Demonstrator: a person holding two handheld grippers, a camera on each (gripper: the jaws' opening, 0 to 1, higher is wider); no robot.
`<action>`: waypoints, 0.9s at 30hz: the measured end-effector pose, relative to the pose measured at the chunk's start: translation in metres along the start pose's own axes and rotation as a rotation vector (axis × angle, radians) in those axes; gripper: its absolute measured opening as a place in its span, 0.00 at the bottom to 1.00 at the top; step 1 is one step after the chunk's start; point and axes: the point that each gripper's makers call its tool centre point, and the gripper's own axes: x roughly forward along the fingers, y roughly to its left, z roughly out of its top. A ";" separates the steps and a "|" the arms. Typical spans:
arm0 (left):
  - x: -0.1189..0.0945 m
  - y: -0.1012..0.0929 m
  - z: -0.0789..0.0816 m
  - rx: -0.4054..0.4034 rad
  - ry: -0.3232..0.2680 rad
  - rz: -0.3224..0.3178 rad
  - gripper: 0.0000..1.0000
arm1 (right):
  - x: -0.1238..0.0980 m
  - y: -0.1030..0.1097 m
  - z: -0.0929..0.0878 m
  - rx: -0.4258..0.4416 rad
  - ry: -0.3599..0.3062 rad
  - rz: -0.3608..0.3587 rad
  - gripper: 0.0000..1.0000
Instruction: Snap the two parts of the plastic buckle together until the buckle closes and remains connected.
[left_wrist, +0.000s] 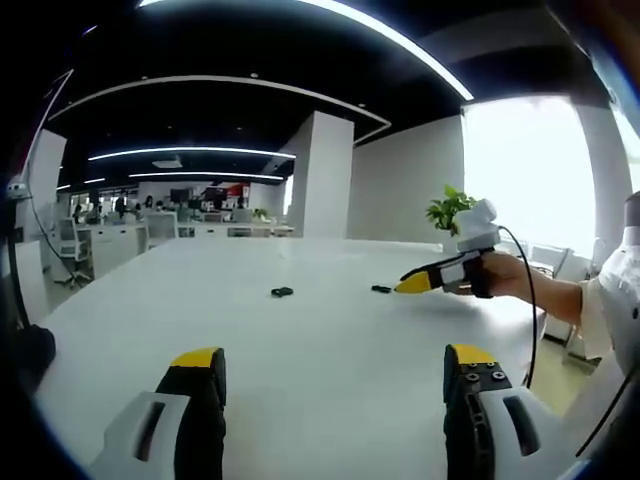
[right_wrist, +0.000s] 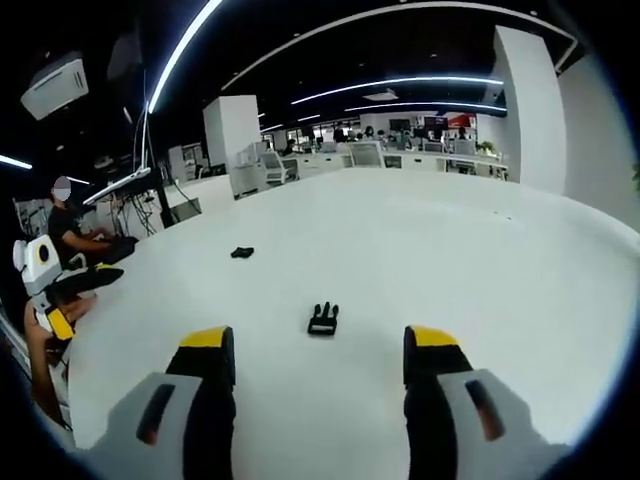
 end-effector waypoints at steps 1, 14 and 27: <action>0.000 0.000 0.000 -0.001 -0.001 0.000 0.92 | 0.001 0.000 0.000 -0.003 0.004 -0.001 0.67; -0.002 0.001 -0.001 -0.004 -0.003 0.000 0.92 | 0.007 0.001 -0.001 -0.010 0.013 -0.004 0.60; -0.002 0.000 -0.001 -0.004 -0.004 -0.003 0.92 | 0.010 -0.003 -0.003 -0.020 0.017 -0.024 0.52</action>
